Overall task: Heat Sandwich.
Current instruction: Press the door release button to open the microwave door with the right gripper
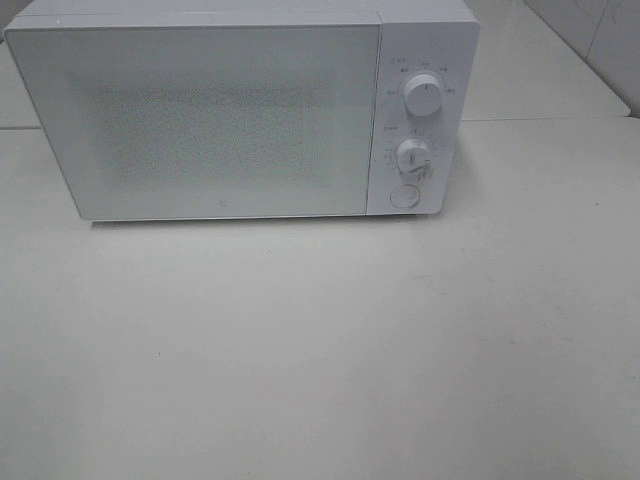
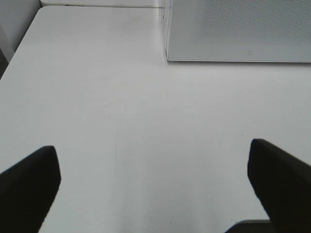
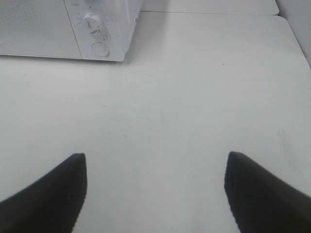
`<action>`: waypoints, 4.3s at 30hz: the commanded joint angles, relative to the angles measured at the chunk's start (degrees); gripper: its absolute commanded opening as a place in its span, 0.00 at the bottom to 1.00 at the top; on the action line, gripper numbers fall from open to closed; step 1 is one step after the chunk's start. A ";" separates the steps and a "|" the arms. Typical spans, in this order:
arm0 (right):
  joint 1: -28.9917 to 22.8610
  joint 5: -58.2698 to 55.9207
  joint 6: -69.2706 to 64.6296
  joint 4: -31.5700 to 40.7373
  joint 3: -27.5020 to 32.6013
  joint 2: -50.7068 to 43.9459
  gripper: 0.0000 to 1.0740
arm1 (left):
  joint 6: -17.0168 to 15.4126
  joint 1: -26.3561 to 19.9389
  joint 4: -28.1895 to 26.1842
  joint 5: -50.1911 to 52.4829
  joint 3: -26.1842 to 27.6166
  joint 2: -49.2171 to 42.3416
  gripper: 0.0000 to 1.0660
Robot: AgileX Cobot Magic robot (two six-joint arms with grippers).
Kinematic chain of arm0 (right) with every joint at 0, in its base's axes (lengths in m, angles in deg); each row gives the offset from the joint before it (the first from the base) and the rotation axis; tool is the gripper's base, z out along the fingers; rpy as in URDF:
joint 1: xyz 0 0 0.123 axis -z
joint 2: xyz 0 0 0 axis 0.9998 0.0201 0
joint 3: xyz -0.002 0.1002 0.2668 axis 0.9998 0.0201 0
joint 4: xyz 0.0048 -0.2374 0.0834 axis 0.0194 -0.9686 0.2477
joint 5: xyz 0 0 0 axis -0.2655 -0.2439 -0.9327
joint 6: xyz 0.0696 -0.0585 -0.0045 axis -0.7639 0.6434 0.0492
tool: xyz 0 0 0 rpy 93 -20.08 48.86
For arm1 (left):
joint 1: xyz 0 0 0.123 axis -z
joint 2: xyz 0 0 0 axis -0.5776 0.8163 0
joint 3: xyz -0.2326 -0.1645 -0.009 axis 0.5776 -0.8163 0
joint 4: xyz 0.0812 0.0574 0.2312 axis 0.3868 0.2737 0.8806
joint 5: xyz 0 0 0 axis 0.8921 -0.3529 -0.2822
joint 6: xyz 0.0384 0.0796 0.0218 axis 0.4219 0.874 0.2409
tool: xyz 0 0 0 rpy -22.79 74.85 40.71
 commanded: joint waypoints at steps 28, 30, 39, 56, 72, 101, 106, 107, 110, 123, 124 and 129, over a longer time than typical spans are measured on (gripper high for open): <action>0.40 31.17 -0.23 0.00 -0.29 20.23 0.70 | -0.29 -0.17 0.06 0.57 -0.11 -1.20 0.94; 0.40 36.55 -0.23 0.00 -0.29 24.92 0.70 | -0.29 -0.17 0.06 0.57 -0.11 -1.20 0.94; 0.40 50.19 -0.23 -0.11 -0.29 38.50 0.70 | -0.29 -0.17 0.06 0.57 -0.11 -1.20 0.94; 0.40 71.39 -0.29 -0.11 -0.11 57.24 0.71 | -0.29 -0.17 0.06 0.57 -0.11 -1.20 0.94; -9.40 99.87 15.58 19.77 11.63 71.16 0.71 | -0.29 -0.17 0.06 0.57 -0.11 -1.20 0.94; -37.13 115.51 23.32 48.93 3.21 98.55 0.71 | -0.29 -0.17 0.06 0.57 -0.11 -1.20 0.94; -38.45 115.39 23.61 51.11 2.52 99.52 0.71 | -0.29 -0.17 0.06 0.57 -0.11 -1.20 0.94; -38.45 115.39 23.61 51.11 2.52 99.52 0.71 | -0.29 -0.17 0.06 0.57 -0.11 -1.20 0.94; -38.45 115.39 23.84 51.39 2.52 99.52 0.71 | -0.29 -0.17 0.06 0.57 -0.11 -1.20 0.94; -38.45 115.57 16.27 51.39 2.52 99.52 0.71 | -0.29 -0.17 0.06 0.57 -0.11 -1.20 0.94; -38.45 115.51 13.81 51.39 2.52 99.52 0.71 | -0.29 -0.17 0.06 0.57 -0.11 -1.20 0.94; -38.45 115.28 -5.96 51.39 2.52 99.52 0.71 | -0.29 -0.17 0.06 0.57 -0.11 -1.20 0.94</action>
